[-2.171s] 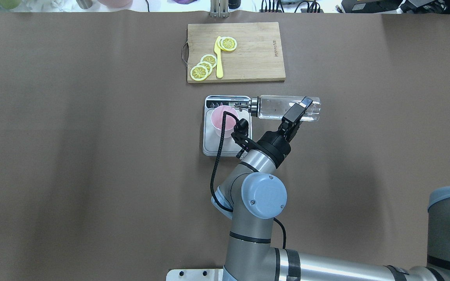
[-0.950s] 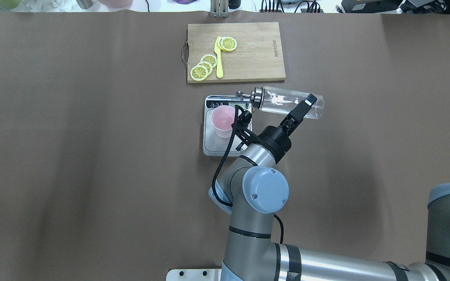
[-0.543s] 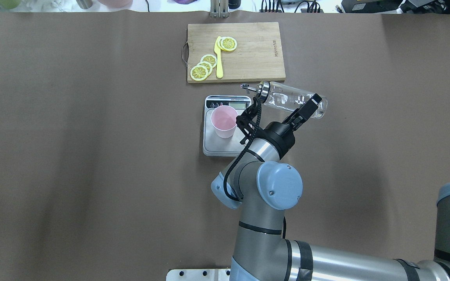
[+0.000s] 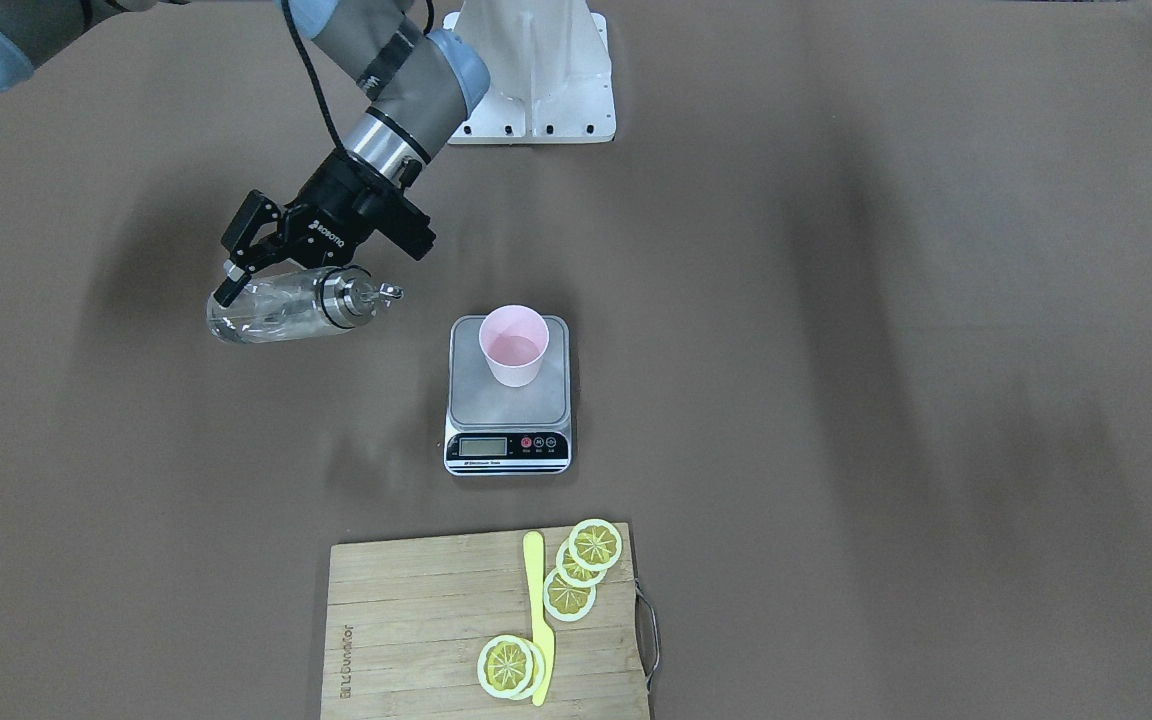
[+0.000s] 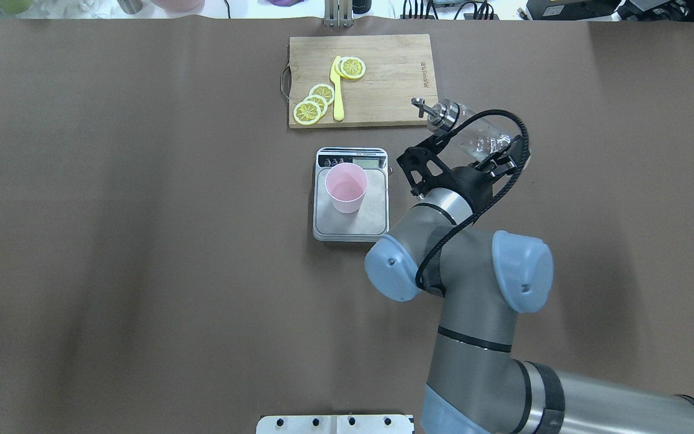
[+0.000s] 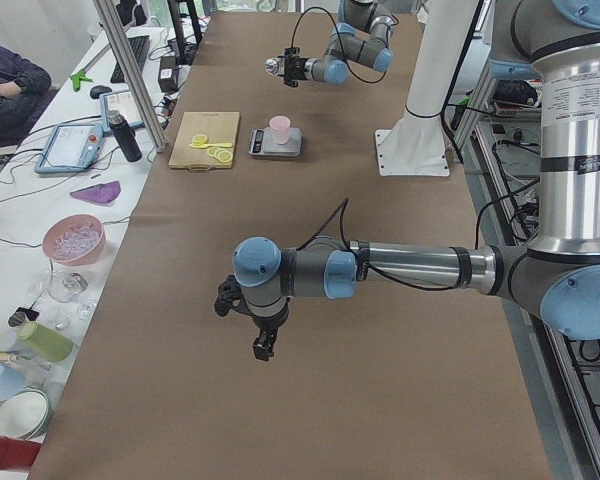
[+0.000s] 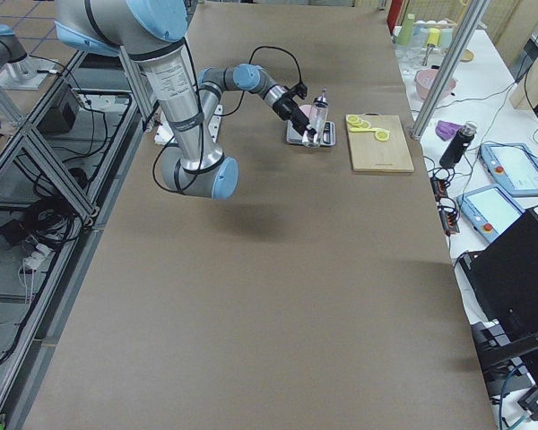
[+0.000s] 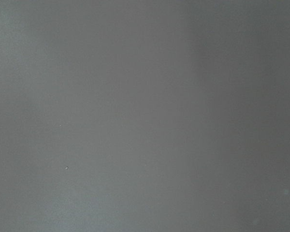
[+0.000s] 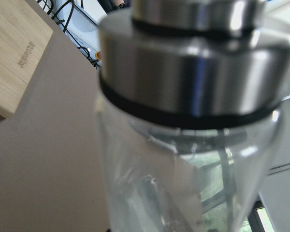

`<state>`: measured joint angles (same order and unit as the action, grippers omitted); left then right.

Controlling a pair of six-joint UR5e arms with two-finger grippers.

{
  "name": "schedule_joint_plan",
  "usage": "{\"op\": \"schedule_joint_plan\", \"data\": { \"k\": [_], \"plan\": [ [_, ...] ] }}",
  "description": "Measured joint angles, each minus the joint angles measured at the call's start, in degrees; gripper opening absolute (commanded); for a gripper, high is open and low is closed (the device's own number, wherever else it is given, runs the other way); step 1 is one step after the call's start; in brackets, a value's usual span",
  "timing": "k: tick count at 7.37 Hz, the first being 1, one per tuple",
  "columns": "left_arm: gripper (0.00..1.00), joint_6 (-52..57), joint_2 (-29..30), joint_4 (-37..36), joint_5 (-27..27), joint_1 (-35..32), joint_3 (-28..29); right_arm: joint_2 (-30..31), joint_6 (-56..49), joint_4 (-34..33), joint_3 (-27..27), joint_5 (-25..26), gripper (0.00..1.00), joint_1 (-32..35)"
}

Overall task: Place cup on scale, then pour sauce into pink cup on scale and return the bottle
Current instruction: 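Turn the bottle upright and carry it back toward its spot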

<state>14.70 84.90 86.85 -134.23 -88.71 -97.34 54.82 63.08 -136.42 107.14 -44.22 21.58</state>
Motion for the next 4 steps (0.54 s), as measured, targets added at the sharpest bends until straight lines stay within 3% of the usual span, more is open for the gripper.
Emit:
{"op": "schedule_joint_plan", "data": {
  "k": [4],
  "plan": [
    [0.98, 0.2, 0.5, 0.5, -0.1, 0.0, -0.8, 10.1, -4.8, 31.3, 2.1, -11.1, 0.00, 4.6]
  ]
}}
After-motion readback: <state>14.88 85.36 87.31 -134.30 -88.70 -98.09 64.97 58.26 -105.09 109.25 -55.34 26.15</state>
